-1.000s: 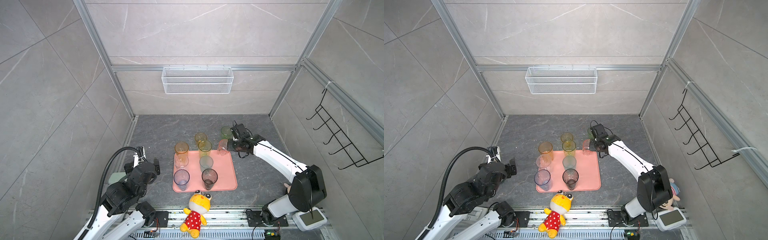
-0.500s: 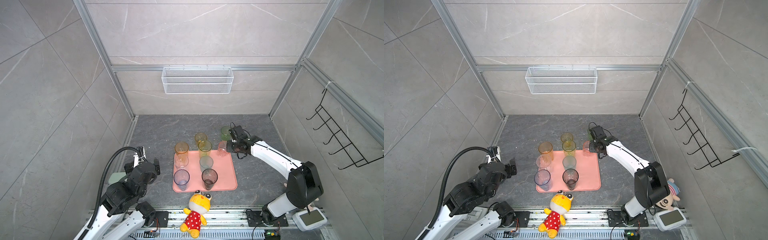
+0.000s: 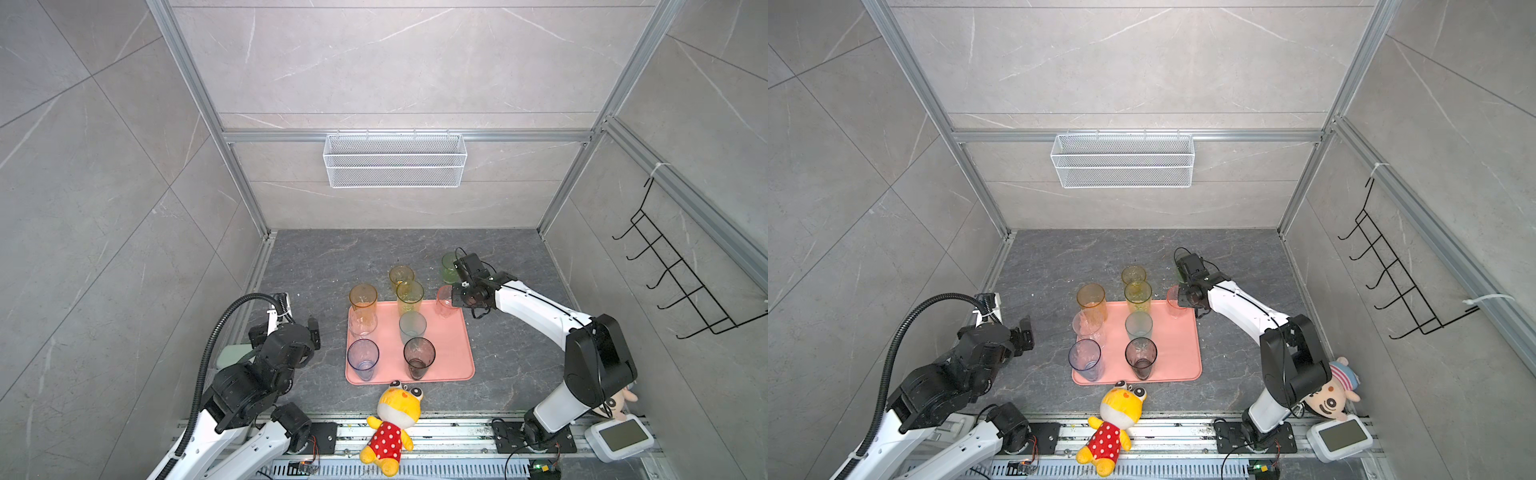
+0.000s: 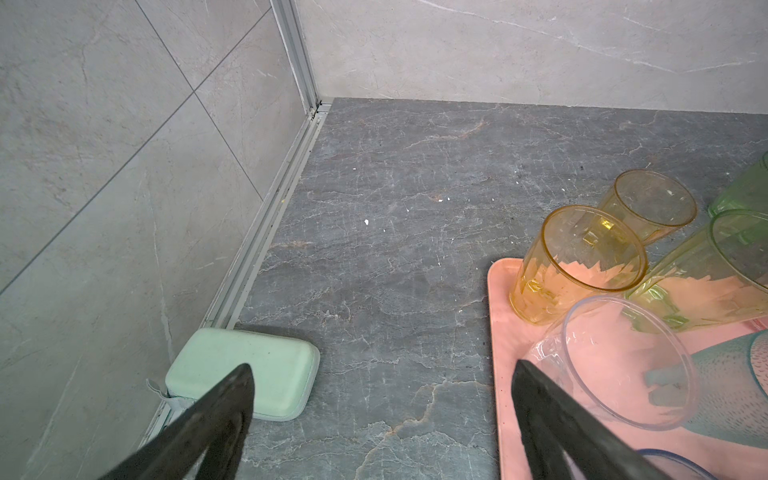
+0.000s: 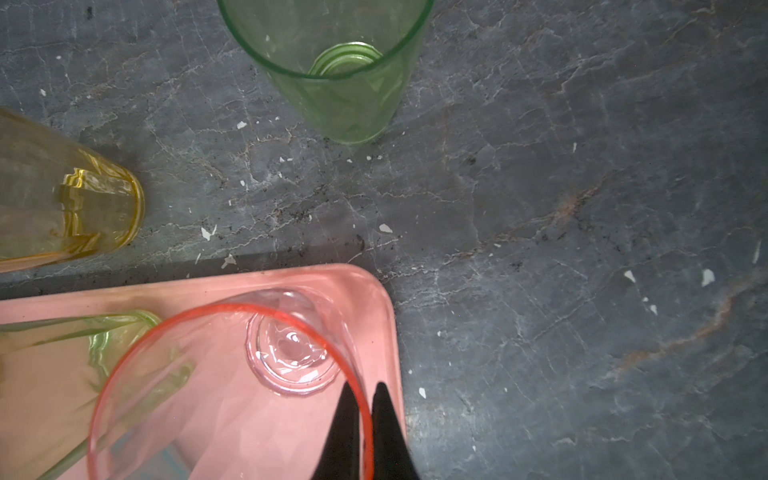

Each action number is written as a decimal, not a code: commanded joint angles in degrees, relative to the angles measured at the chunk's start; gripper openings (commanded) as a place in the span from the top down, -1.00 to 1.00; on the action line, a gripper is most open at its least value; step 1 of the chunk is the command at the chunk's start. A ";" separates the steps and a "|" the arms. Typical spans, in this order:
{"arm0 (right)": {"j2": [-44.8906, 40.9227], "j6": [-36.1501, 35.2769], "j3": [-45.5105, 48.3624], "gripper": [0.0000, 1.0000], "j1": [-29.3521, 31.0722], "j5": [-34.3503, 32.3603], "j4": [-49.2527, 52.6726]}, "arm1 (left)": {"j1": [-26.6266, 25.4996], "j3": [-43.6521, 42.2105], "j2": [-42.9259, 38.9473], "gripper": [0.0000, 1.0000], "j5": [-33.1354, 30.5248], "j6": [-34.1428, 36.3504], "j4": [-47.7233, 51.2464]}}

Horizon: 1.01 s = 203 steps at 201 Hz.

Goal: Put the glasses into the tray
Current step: 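Lower the pink glass onto the tray's far corner with the right gripper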

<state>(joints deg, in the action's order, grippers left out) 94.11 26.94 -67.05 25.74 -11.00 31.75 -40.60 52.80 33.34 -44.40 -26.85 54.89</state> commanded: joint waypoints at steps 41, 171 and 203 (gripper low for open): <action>1.64 -0.39 0.25 1.00 -0.12 -0.51 -0.63 | -0.27 0.07 0.41 -0.93 0.19 -1.25 -0.68; 0.29 -0.46 -2.23 0.41 -0.14 0.63 1.81 | -0.27 0.11 0.58 -0.93 0.23 -1.35 -0.77; -1.71 -0.56 -3.41 0.32 -0.16 1.23 2.78 | -0.28 0.07 0.58 -0.93 0.19 -1.36 -0.82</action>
<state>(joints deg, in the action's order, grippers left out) 95.15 26.96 -68.18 25.74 -10.46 32.71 -40.62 52.80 33.63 -44.40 -26.85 54.87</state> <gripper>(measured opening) 0.329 0.964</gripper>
